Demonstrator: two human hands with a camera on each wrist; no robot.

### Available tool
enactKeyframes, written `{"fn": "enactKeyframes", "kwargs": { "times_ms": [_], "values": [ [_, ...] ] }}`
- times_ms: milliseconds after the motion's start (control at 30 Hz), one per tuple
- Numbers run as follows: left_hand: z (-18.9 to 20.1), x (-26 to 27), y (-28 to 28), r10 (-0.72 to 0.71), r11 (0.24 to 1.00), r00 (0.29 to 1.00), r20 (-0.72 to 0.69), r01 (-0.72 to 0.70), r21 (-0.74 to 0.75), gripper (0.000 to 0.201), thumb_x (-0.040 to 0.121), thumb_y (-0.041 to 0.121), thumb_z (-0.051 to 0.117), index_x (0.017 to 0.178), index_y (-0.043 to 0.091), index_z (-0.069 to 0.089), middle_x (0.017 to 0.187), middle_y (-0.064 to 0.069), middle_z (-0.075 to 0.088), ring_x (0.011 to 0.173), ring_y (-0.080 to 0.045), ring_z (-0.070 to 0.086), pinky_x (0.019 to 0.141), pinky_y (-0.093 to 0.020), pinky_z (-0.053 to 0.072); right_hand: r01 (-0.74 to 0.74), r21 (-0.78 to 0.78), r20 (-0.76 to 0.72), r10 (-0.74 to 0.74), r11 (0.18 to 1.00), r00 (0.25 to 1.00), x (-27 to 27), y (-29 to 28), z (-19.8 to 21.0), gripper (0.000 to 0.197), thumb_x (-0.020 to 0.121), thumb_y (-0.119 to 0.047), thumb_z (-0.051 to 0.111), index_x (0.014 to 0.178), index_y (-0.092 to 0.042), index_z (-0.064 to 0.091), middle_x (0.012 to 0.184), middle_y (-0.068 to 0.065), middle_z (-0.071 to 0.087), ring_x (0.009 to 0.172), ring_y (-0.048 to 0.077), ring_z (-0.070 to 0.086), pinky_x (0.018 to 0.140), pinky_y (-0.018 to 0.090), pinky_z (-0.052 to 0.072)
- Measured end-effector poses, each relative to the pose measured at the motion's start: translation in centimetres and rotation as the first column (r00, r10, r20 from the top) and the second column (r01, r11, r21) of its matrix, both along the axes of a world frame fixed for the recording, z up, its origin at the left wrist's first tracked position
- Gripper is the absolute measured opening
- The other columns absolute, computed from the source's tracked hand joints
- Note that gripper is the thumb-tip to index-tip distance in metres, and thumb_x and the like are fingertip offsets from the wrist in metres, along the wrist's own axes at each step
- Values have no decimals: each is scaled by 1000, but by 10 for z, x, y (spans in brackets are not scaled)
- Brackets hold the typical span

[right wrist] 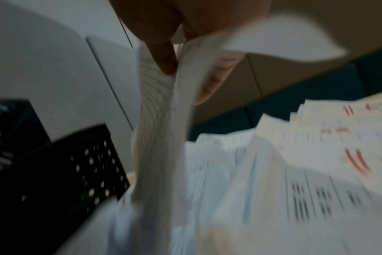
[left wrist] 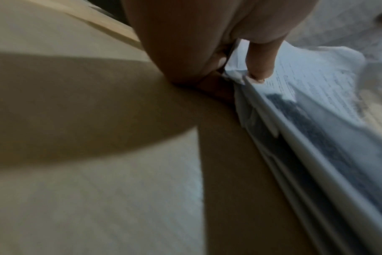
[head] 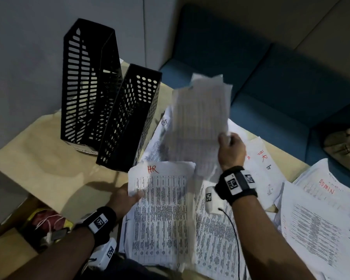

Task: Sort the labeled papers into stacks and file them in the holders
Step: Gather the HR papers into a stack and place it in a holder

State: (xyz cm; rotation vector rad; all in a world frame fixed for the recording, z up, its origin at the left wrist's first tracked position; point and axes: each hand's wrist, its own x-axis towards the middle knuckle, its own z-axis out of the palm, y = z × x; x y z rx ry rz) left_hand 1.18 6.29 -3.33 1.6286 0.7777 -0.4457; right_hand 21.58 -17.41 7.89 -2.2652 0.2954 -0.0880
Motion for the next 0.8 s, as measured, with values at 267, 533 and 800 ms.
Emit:
{"fn": "enactKeyframes", "kwargs": {
  "times_ms": [267,533,800],
  "values": [
    [19,11,-11,45,998,993,113,-38,-59,32,94,21,59,122,7,59,111,-11,69,104,-26,64,89,-37,51,7,241,375,-99,971,922,-25,-73,95,25,91,-8,60,113,3,58,91,-3,63,71,-24,54,69,-1,39],
    [50,18,-34,51,999,983,176,-47,-27,40,99,35,45,130,13,55,124,-5,63,118,-24,57,97,-32,42,-125,-10,-346,114,992,931,-100,-60,-40,48,98,-32,44,131,2,45,136,20,52,126,34,49,103,39,38],
    [46,20,-37,161,977,955,250,-119,-177,95,72,70,61,149,26,26,133,18,41,128,-9,37,110,-38,28,-359,118,-533,364,926,764,-167,-21,-66,31,98,-19,47,123,-4,37,77,-4,49,63,9,49,54,19,43]
  ]
}}
